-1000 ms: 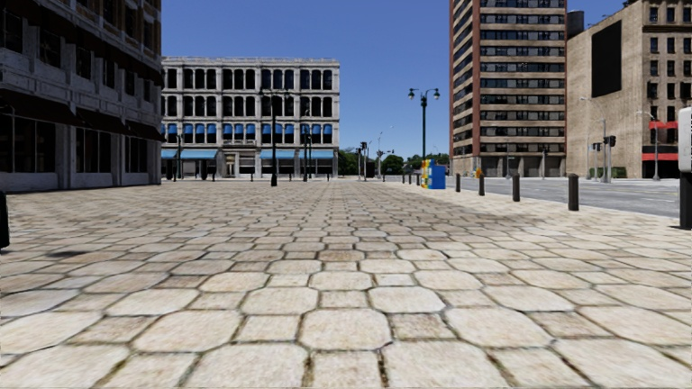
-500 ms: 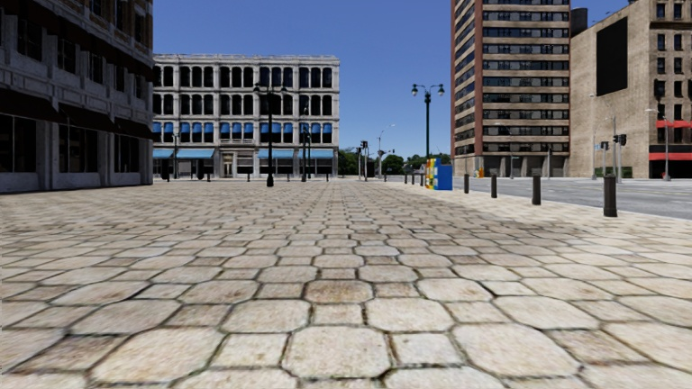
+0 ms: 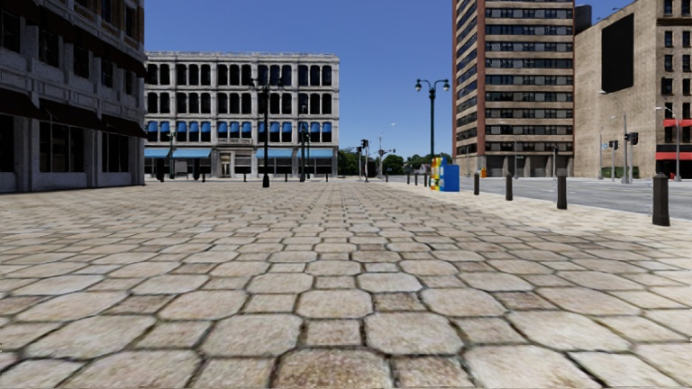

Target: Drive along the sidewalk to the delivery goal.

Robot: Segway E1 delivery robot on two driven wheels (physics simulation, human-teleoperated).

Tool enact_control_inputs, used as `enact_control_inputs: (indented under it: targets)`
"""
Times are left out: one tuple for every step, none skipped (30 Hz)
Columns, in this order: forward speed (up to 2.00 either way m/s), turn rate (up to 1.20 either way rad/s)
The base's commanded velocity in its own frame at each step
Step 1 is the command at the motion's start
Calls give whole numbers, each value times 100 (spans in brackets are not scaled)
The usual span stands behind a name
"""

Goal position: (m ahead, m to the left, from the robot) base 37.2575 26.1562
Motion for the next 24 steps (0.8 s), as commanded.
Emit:
enact_control_inputs:
  targets:
    - [200, 0]
    - [200, 0]
    - [200, 0]
    - [200, 0]
    - [200, 0]
    - [200, 0]
    - [200, 0]
    - [200, 0]
    - [200, 0]
    - [200, 0]
    - [200, 0]
    - [200, 0]
    - [200, 0]
    - [200, 0]
    - [200, 0]
    - [200, 0]
    - [200, 0]
    - [200, 0]
    - [200, 0]
    - [200, 0]
    - [200, 0]
    - [200, 0]
    - [200, 0]
    - [200, 0]
